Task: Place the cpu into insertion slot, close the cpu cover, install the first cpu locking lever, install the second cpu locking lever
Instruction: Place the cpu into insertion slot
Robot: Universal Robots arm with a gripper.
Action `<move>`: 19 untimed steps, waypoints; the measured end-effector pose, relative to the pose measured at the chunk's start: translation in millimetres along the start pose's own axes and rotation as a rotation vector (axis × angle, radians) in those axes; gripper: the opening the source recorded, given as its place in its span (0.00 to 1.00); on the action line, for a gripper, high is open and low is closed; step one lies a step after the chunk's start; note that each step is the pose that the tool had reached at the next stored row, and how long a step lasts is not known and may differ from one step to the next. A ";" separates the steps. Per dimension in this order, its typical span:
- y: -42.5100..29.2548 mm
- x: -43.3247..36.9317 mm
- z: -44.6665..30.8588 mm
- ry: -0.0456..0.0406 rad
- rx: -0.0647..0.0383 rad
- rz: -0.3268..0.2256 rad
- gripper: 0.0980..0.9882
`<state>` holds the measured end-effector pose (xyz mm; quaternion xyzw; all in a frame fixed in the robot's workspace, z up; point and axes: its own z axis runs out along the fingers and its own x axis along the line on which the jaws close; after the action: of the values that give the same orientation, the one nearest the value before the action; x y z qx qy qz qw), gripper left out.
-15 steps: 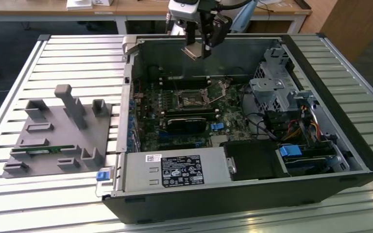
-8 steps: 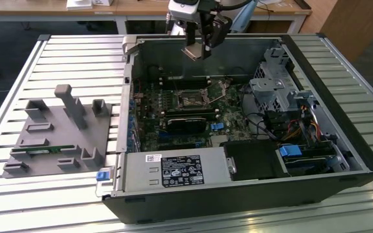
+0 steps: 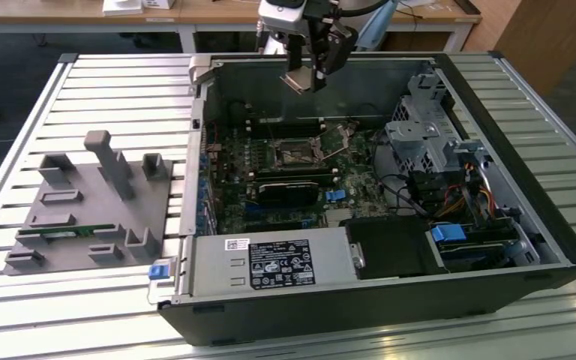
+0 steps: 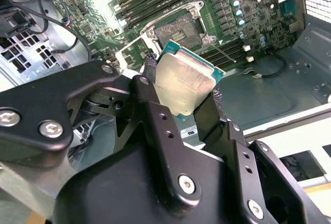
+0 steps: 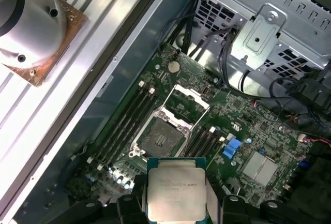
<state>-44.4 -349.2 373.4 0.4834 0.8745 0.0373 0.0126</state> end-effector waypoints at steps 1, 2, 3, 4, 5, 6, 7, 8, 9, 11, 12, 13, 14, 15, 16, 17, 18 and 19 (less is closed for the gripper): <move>0.0 0.0 0.0 -0.0002 0.000 0.002 0.50; 0.0 0.0 0.0 -0.0004 0.000 0.005 0.50; 0.0 0.0 0.0 -0.0005 0.000 0.007 0.50; 0.0 0.0 0.0 -0.0008 0.000 0.009 0.50; 0.0 0.0 0.0 -0.0009 0.000 0.011 0.50; 0.0 0.0 0.0 -0.0012 0.000 0.014 0.50; 0.0 0.0 0.0 -0.0014 0.000 0.017 0.50; 0.0 0.0 0.0 -0.0015 0.000 0.019 0.50; 0.0 0.0 0.0 -0.0018 0.000 0.022 0.50; 0.0 0.0 0.0 -0.0022 0.000 0.028 0.50; 0.0 0.0 0.0 -0.0025 0.000 0.031 0.50; 0.0 0.0 0.0 -0.0028 0.000 0.034 0.50; 0.0 0.0 0.0 -0.0031 0.000 0.038 0.50; 0.0 0.0 0.0 -0.0034 0.000 0.042 0.50; 0.0 0.0 0.0 -0.0036 0.000 0.045 0.50; 0.0 0.0 0.0 -0.0039 -0.001 0.049 0.50; 0.0 0.0 0.0 -0.0042 -0.001 0.052 0.50; 0.0 0.0 0.0 -0.0045 -0.001 0.056 0.50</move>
<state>-44.4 -349.2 373.3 0.5076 0.8607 0.0368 0.0136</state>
